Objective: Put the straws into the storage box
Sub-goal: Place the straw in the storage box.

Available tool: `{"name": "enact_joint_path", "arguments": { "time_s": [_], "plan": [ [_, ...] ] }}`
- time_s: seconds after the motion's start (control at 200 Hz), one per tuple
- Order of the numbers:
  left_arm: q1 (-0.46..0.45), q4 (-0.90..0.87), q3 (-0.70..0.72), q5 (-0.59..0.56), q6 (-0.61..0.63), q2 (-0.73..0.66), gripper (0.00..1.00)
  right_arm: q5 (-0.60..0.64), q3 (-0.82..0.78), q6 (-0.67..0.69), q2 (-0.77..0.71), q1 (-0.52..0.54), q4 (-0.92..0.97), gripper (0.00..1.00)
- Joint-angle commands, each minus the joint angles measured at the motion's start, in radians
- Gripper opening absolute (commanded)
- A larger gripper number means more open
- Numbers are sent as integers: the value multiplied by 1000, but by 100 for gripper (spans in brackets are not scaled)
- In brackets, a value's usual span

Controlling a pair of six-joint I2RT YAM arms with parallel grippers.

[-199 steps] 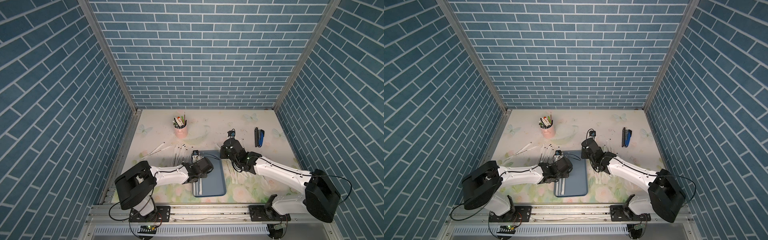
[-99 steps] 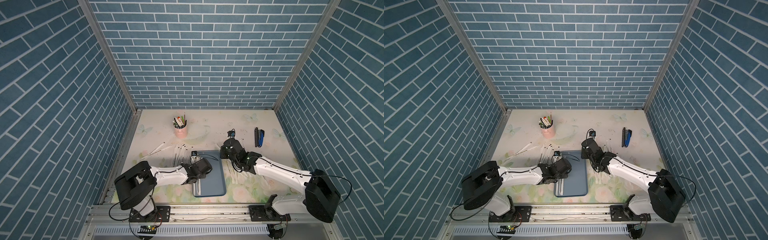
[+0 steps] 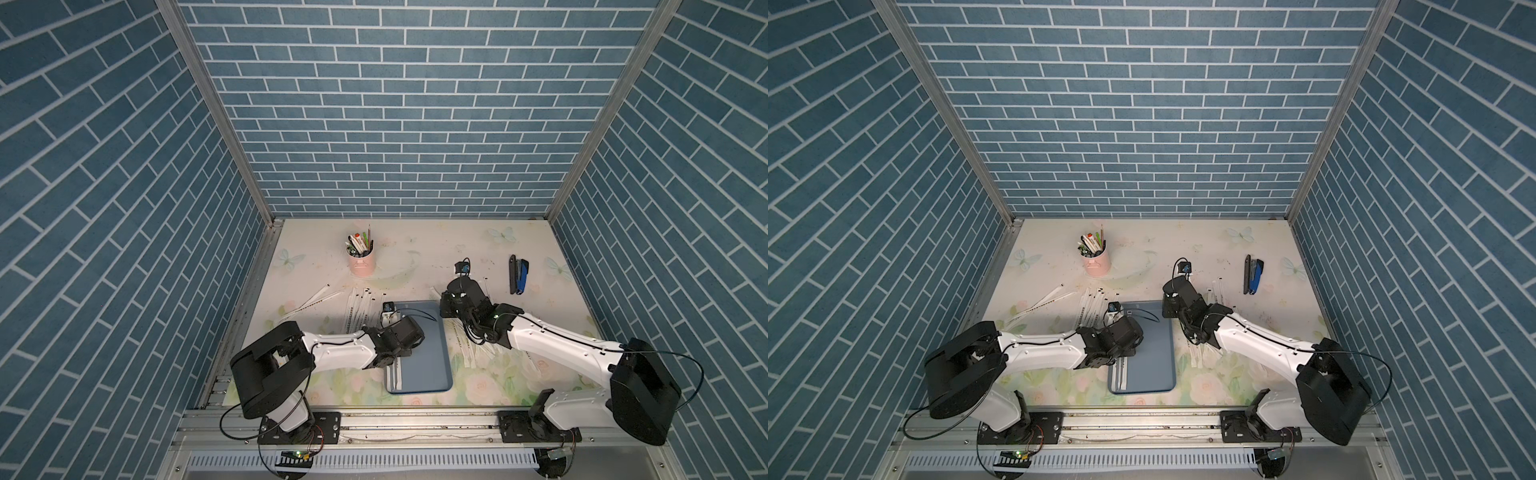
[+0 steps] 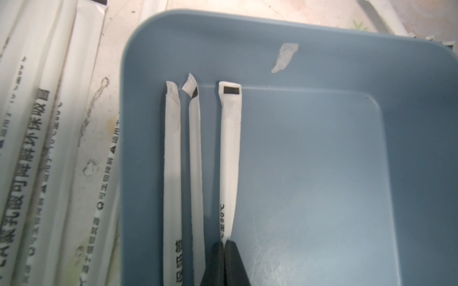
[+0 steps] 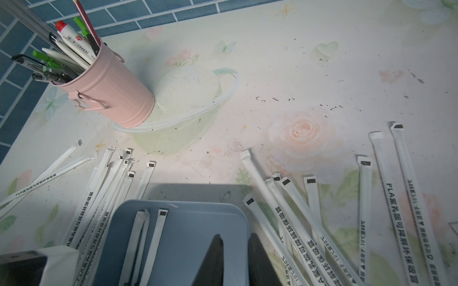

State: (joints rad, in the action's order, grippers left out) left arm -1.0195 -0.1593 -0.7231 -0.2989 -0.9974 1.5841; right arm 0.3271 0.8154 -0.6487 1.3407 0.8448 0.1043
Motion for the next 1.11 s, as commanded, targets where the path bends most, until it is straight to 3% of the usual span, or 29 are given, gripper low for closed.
{"name": "enact_joint_path", "arguments": {
  "time_s": [0.0, 0.845, 0.96, 1.1],
  "plan": [
    [8, -7, 8, -23, 10, 19, 5, -2, -11, 17, -6, -2, 11, 21],
    [9, -30, -10, -30, 23, -18, 18, -1, -10, 25, -2, -3, 15, 21],
    [7, -50, -25, -42, 40, -71, 29, -4, 6, 65, -10, -21, 45, 21],
    [7, -83, -38, -86, 69, -167, 49, -39, -1, 126, -53, -87, 92, 22]
  ]
}}
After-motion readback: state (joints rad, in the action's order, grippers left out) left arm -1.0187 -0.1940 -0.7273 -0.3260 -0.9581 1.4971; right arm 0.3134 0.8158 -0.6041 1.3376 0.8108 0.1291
